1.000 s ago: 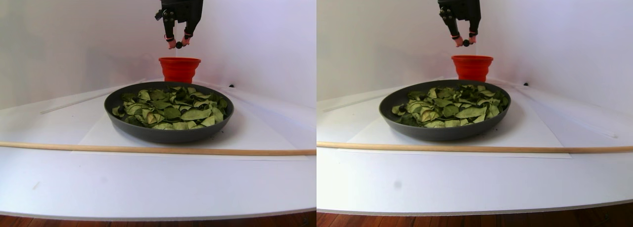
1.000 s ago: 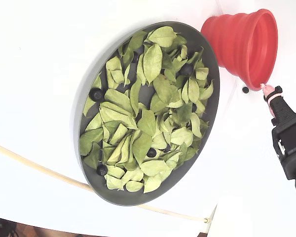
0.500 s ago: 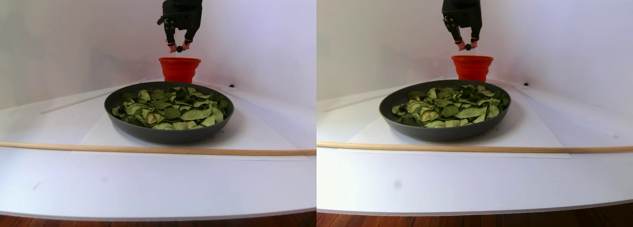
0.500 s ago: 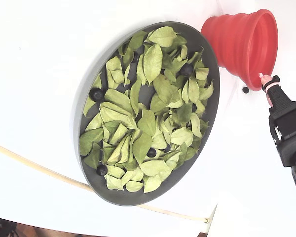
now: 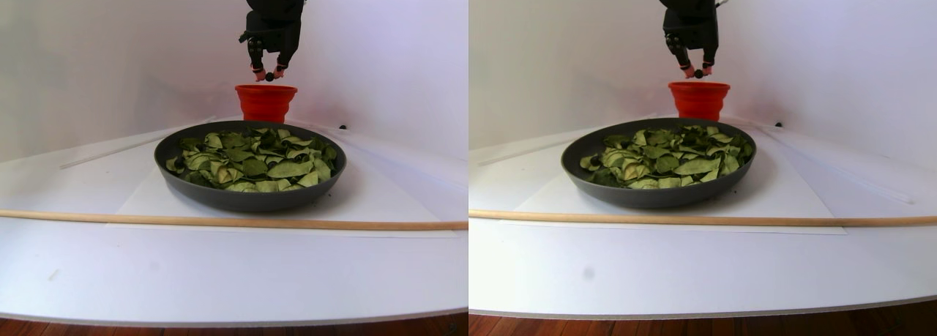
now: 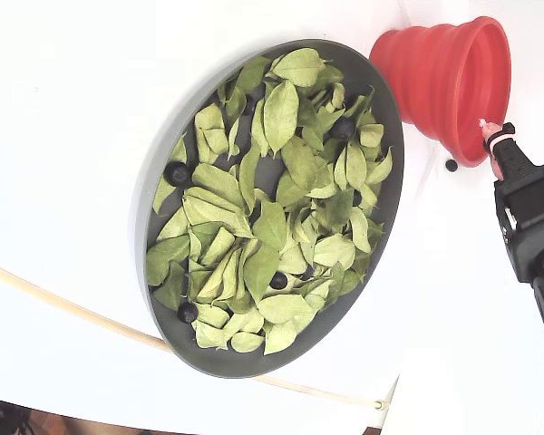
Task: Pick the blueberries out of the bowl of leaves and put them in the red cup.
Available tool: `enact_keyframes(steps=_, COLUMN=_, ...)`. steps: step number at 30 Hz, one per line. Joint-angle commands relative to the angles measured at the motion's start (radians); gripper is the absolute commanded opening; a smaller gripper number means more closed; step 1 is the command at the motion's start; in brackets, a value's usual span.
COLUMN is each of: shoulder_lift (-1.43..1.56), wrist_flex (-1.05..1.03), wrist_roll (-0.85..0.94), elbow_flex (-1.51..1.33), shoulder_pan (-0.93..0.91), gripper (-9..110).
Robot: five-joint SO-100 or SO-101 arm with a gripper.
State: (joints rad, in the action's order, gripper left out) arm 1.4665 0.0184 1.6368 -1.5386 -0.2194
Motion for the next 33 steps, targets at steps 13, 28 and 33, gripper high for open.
enact_keyframes(steps=13, shoulder_lift=-0.015, wrist_flex=0.031, wrist_roll=-0.002, elbow_flex=0.141, shoulder_pan=-0.031, gripper=20)
enact_keyframes(steps=28, shoulder_lift=0.078, wrist_flex=0.029, wrist_roll=0.006, elbow_flex=0.048, shoulder_pan=-0.032, gripper=19)
enact_keyframes(steps=33, shoulder_lift=0.121, wrist_flex=0.029, wrist_roll=0.012, elbow_flex=0.011, shoulder_pan=-0.031, gripper=19)
